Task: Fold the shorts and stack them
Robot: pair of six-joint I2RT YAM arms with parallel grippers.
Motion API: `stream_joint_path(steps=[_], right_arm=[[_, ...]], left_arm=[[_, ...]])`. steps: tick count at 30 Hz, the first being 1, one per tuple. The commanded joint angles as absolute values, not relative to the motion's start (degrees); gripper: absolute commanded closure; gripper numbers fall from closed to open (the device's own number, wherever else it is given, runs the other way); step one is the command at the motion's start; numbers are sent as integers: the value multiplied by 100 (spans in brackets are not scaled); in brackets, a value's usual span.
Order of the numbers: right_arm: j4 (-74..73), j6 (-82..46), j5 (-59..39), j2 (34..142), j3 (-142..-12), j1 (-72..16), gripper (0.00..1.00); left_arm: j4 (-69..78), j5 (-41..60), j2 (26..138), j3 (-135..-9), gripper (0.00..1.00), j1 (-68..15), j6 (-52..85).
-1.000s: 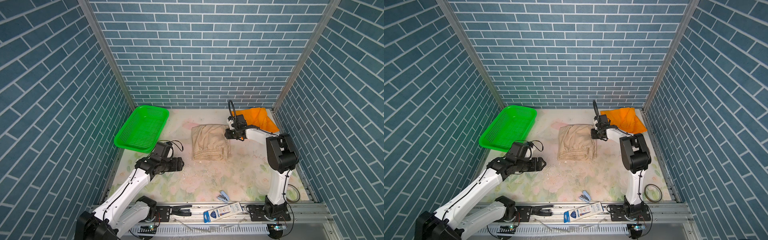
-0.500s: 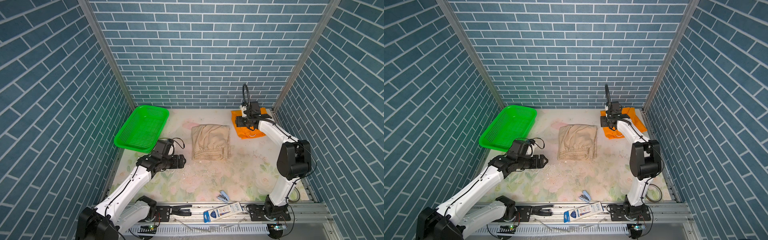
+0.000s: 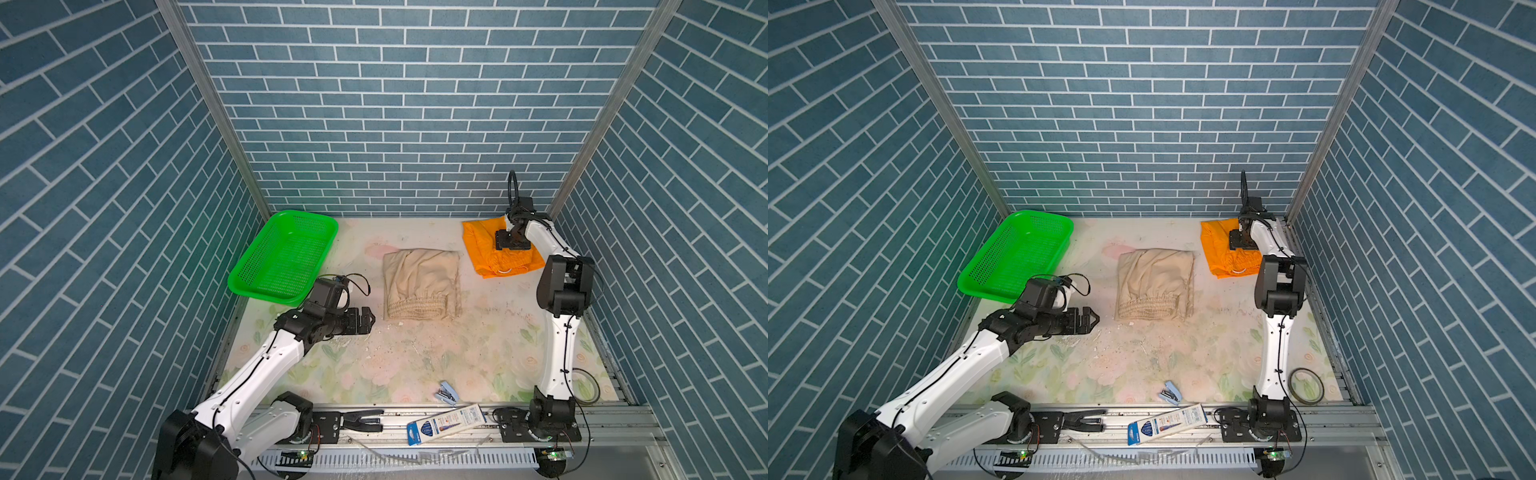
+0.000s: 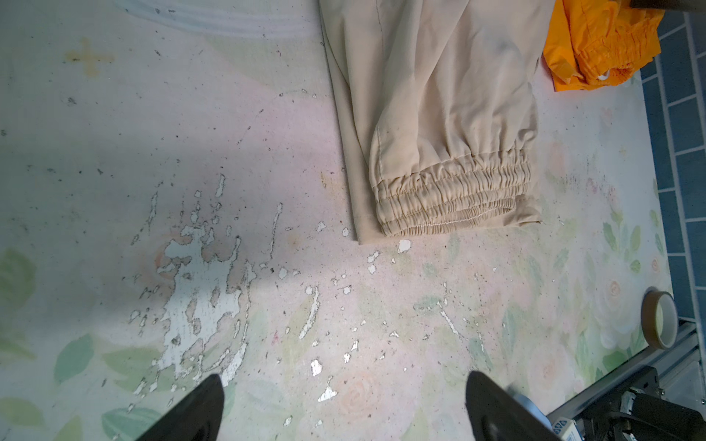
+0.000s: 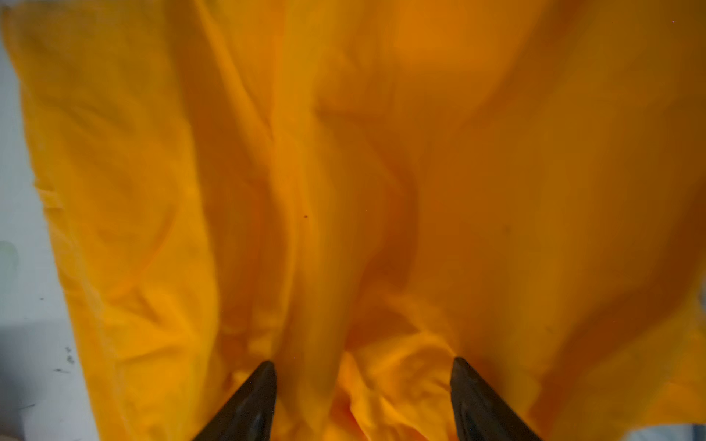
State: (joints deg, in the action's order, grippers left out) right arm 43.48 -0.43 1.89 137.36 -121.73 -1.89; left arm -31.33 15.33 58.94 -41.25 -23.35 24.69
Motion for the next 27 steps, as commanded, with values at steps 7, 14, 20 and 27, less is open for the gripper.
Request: stream_joint_path(steps=[7,14,20,27], right_arm=[[4927,-53,0,14078,-12328,-229,27],[4584,-366,-89,13102,-10614,-229,28],[3759,-901,4,11571,-8322,-227,28],[3046,-1681,-246,9718,-5786,-243,28]], left_arm=[[-3200,1265,5809,-4308,0,-2286,2459],[-3300,1152,5890,-4475,0,-2257,2439],[-3320,1230,5929,-4534,0,-2227,2399],[-3128,1248,6002,-4549,0,-2193,2391]])
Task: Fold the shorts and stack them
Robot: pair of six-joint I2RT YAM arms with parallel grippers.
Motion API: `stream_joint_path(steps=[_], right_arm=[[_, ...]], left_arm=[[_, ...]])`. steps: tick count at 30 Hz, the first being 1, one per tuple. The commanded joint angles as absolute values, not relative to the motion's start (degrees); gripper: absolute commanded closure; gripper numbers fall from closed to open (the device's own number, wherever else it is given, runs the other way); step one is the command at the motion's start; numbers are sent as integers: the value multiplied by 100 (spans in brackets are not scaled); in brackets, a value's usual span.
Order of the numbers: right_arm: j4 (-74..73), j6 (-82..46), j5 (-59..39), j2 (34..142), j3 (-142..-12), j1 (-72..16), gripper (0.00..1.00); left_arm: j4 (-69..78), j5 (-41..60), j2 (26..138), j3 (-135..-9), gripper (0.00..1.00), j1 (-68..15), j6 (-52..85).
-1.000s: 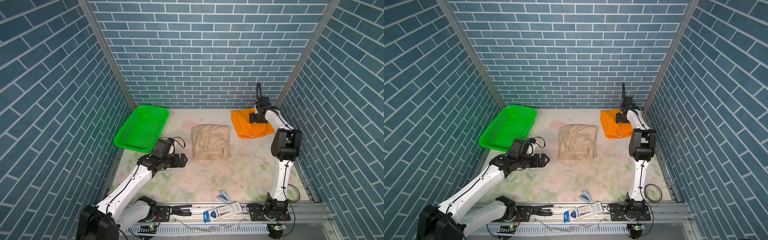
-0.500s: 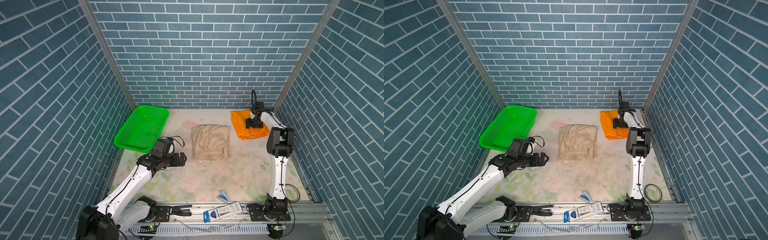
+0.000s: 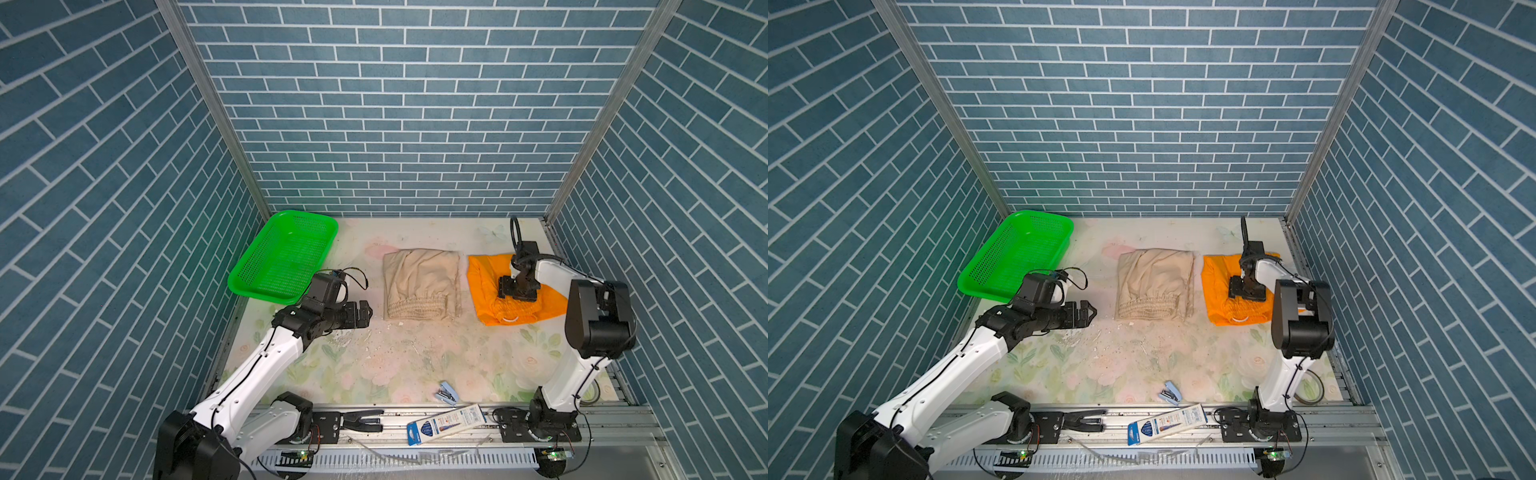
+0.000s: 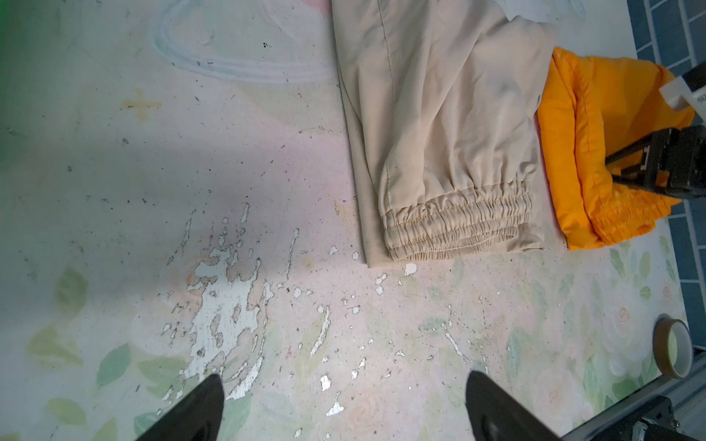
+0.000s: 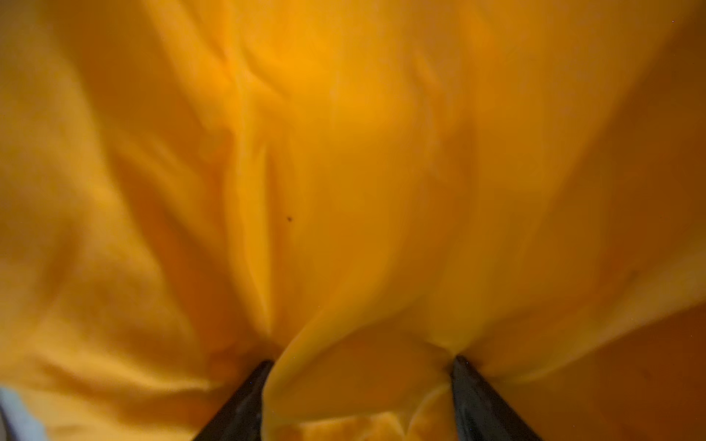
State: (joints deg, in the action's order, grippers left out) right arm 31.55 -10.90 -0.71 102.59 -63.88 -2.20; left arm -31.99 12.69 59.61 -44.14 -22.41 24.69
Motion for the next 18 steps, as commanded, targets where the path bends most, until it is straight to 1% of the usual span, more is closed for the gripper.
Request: stream_joint_path(steps=[1,4,8,10,12,14,18], right_arm=[[2994,-1725,-286,9502,-5585,-247,28],[3055,-1724,-248,8896,-5342,-255,28],[3398,-1617,-210,8201,-5614,-263,28],[3302,-1620,-468,7878,-5678,-319,28],[2860,-1772,-1090,7592,-5558,-510,28],[2485,-1947,-1411,7528,-5494,-824,27],[1697,-2206,-1548,7817,-5449,-1469,25]], left_arm=[[-3070,1239,6021,-4551,0,-2181,2378],[-2802,1208,6155,-4579,0,-2167,2314],[-2250,1252,6528,-4672,0,-2114,2260],[-1857,1335,6761,-4702,0,-2109,2245],[-1427,1478,7084,-4749,0,-2101,2241],[-1093,1672,7457,-4847,0,-2099,2222],[-777,1898,8253,-5123,0,-2101,2212]])
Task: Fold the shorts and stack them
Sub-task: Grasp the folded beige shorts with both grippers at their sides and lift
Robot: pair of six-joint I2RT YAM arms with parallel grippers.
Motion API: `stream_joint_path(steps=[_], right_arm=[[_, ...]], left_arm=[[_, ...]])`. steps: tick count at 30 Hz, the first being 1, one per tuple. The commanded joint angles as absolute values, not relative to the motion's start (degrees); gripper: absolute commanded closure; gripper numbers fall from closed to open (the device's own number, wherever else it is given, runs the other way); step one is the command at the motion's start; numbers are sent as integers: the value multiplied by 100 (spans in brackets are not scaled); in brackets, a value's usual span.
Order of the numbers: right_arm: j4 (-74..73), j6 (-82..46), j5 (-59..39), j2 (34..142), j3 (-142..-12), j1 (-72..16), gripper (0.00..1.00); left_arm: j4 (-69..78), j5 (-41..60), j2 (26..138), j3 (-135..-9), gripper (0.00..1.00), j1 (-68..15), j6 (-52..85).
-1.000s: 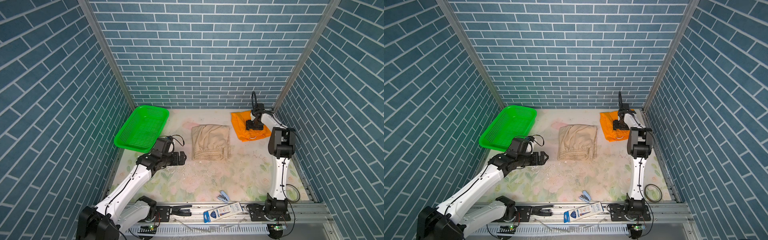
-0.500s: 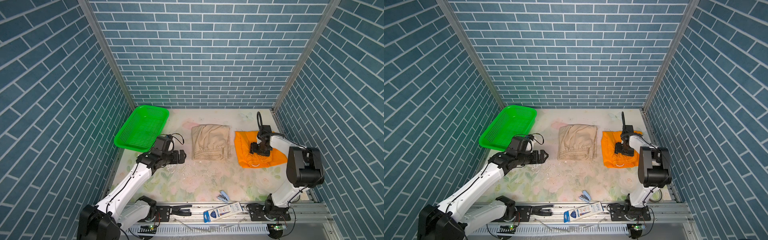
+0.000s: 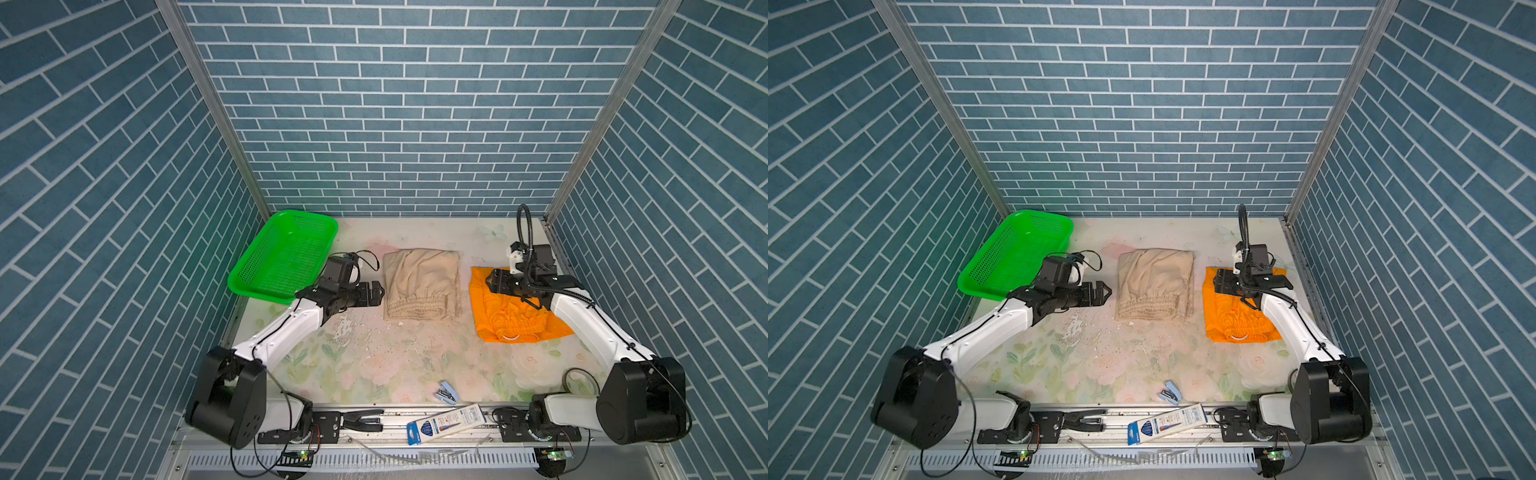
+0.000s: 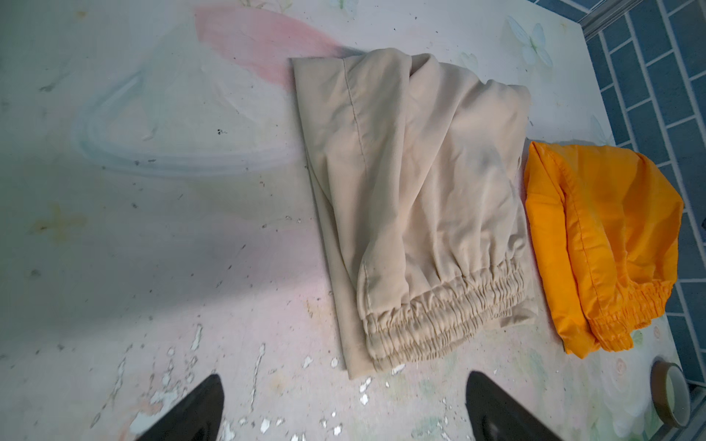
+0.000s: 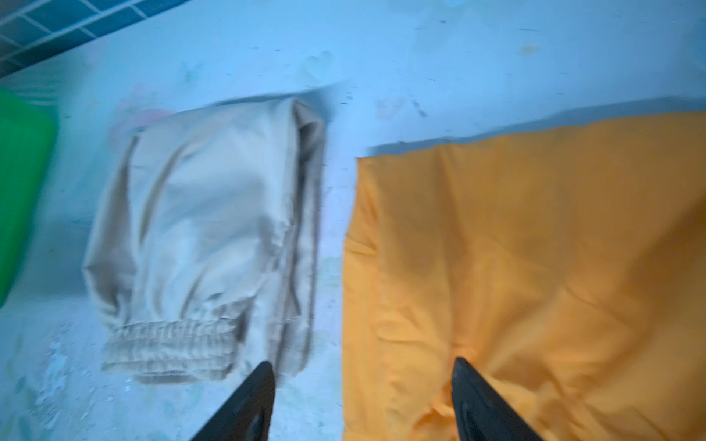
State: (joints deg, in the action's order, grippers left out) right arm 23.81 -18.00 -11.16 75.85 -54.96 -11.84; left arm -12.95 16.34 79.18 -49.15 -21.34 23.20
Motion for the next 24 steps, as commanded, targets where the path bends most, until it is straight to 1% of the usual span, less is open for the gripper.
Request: stream_joint_path(steps=[1,6,10,15,18,24], right_arm=[[1444,-2313,-1648,7963,-5409,-1551,24],[565,-2657,-1840,8946,-5470,-1858,23],[415,-2690,-1978,9703,-5779,-1916,21],[363,-2706,-1850,10241,-5985,-1911,20],[80,-2835,-2014,10497,-5977,-1916,20],[-205,-3068,-2235,10927,-5970,-1925,21]], left_arm=[[-725,1933,8400,-5177,0,-2101,2195],[-664,2023,9138,-5446,0,-2098,2135],[-751,1775,9547,-5590,0,-2098,2220],[-433,1846,9847,-5537,0,-2092,2422],[-246,1996,10091,-5581,0,-2091,2536],[-15,2218,10515,-5660,10,-2099,2671]])
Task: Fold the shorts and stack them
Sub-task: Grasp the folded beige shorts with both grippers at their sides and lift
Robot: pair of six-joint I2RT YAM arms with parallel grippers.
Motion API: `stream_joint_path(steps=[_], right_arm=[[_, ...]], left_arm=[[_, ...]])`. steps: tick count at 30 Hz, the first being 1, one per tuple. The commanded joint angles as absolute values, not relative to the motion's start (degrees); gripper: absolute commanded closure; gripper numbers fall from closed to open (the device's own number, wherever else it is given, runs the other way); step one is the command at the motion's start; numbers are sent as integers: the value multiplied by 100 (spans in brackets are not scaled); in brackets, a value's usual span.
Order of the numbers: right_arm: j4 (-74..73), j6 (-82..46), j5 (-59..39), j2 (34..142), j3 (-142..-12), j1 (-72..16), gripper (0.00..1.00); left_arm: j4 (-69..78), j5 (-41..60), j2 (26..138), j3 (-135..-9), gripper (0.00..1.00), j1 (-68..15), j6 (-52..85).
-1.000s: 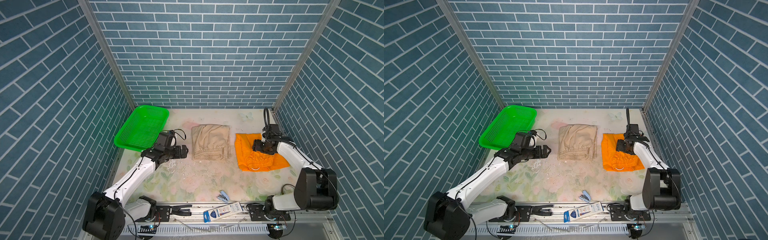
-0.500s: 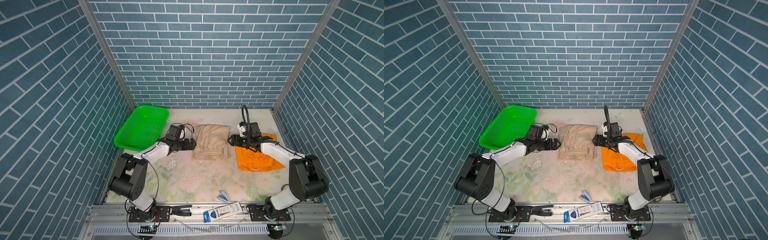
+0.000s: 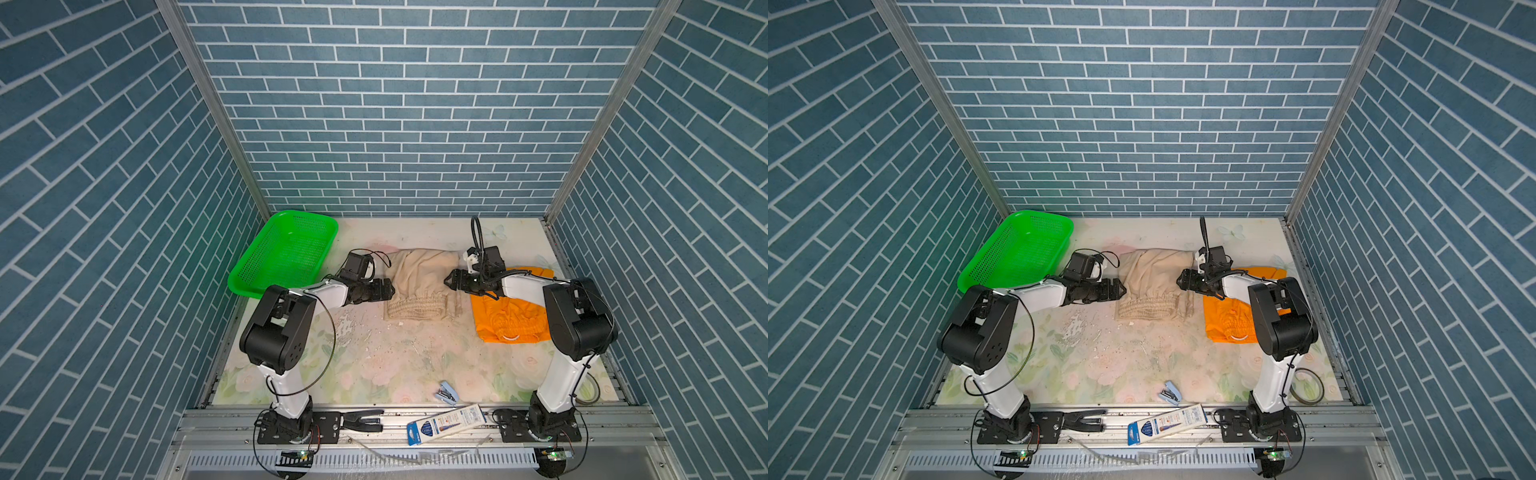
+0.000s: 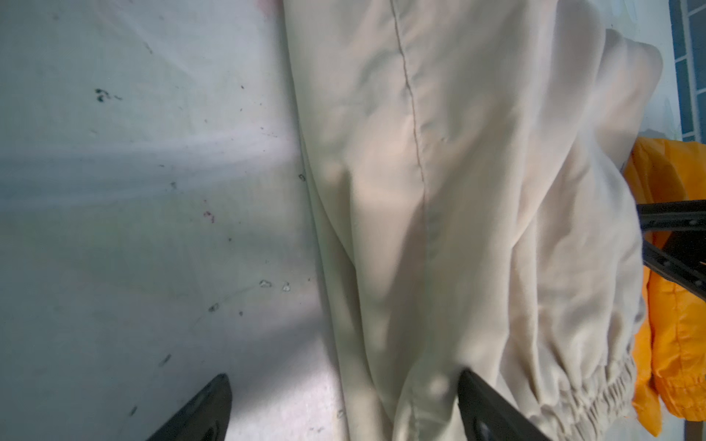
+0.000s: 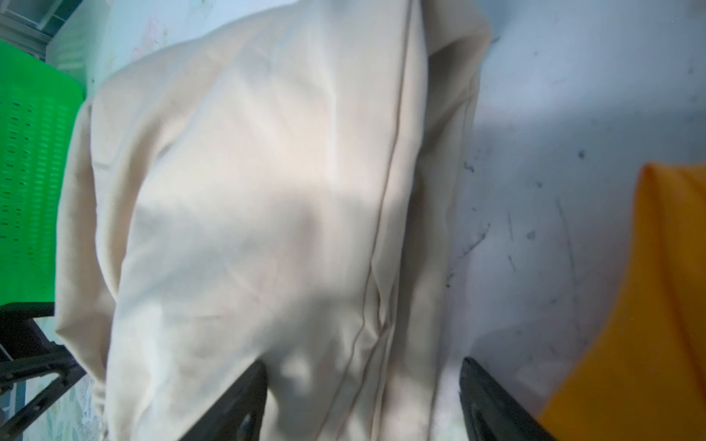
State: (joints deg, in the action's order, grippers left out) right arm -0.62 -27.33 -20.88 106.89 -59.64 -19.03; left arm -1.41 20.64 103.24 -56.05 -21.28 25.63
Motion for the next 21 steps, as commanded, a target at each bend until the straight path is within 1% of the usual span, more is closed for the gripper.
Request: stream_joint_path(steps=[1,2,4,7,11,12,13,15,17,18,19,20,21], right_arm=[[-262,-3112,-2281,10962,-5945,-1925,21],[-327,-3167,-2338,11005,-5910,-1932,22],[-384,-3212,-2408,11061,-5878,-1972,22],[-572,-3331,-2529,11099,-5781,-2012,30],[-929,-3577,-2716,11053,-5613,-2021,41],[-1002,-3630,-2756,11041,-5607,-2019,47],[-1057,-3668,-2804,11039,-5607,-2028,51],[-1185,-3731,-2927,11039,-5633,-2034,64],[-1317,-3817,-3066,11056,-5658,-2038,78],[-1355,-3860,-3137,11065,-5687,-2036,85],[-1367,-3888,-3188,11069,-5720,-2047,91],[-1376,-3918,-3216,11066,-5733,-2052,98],[-1374,-3969,-3225,11037,-5732,-2048,100]], left_arm=[[7,2253,10553,-5660,11,-2101,2701],[34,2295,10602,-5668,11,-2101,2732],[65,2394,10688,-5702,17,-2101,2761],[222,2558,10774,-5695,26,-2110,2880],[324,2647,10832,-5713,45,-2185,2913],[330,2638,10853,-5724,50,-2218,2903],[326,2645,10871,-5747,59,-2228,2894],[289,2744,10911,-5829,78,-2271,2859],[244,2771,10924,-5899,88,-2293,2839],[223,2777,10910,-5919,95,-2317,2839],[220,2777,10887,-5924,100,-2332,2839],[217,2784,10861,-5930,100,-2346,2837],[201,2795,10825,-5940,100,-2360,2834]])
